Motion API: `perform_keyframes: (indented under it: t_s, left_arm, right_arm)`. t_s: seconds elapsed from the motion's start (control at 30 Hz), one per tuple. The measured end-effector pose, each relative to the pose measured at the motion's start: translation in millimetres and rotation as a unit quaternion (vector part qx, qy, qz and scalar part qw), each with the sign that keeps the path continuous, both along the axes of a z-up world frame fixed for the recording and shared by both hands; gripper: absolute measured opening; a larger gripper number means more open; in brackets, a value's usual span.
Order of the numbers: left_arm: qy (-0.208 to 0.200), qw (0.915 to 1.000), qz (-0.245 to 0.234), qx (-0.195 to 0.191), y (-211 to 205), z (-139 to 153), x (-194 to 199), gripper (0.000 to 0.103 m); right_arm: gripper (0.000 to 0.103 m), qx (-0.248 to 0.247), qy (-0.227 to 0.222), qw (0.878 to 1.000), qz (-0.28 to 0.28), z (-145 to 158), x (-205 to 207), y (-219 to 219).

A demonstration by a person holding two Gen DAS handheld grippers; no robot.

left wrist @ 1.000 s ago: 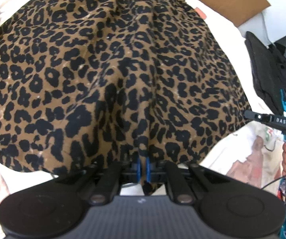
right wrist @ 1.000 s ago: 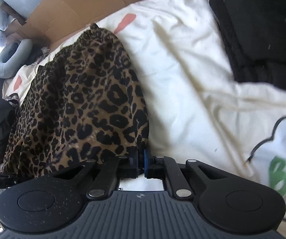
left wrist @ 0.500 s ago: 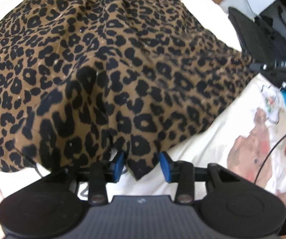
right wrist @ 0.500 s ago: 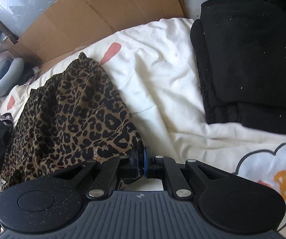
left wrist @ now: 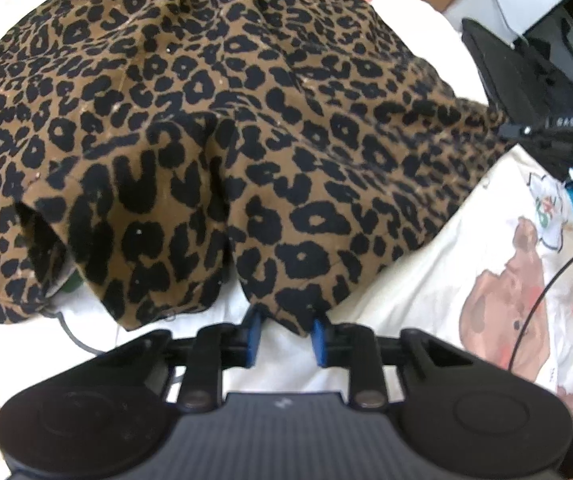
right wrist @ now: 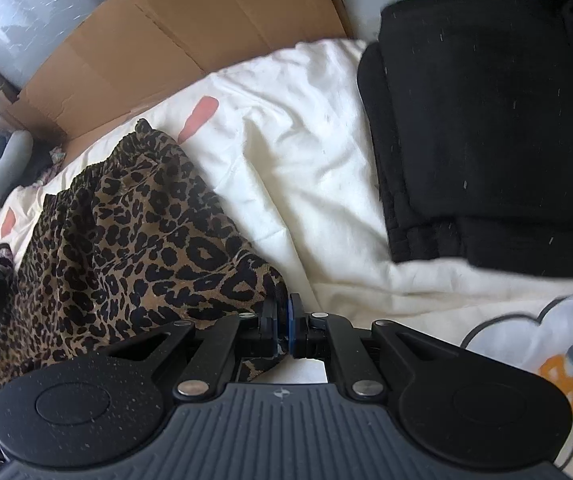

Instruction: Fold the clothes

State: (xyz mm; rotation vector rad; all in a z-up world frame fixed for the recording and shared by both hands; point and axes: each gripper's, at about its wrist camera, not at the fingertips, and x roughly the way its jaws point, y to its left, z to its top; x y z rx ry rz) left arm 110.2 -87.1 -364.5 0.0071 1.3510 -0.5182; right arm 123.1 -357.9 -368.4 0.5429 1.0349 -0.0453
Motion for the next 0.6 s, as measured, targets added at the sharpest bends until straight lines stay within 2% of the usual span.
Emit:
perform_keyframes:
  t_s: [0.1, 0.2, 0.27, 0.4, 0.6]
  left_arm:
    - [-0.005, 0.9999, 0.01, -0.011, 2, 4, 1, 0.026]
    - [-0.013, 0.9994, 0.023, -0.021, -2, 8, 7, 0.008]
    - [-0.014, 0.9989, 0.035, -0.028, 2, 11, 11, 0.004]
    - [-0.031, 0.9985, 0.04, -0.019, 11, 18, 13, 0.003]
    - [-0.031, 0.9988, 0.036, -0.008, 12, 15, 9, 0.003]
  right_arm:
    - [0.003, 0.002, 0.005, 1.0, -0.002, -7, 1, 0]
    - [0.003, -0.002, 0.007, 1.0, 0.001, -9, 5, -1]
    - [0.003, -0.007, 0.009, 1.0, 0.005, -9, 8, -1]
    - [0.002, -0.015, 0.009, 1.0, 0.008, -6, 13, 0]
    - [0.006, 0.011, 0.008, 1.0, -0.001, -11, 6, -2]
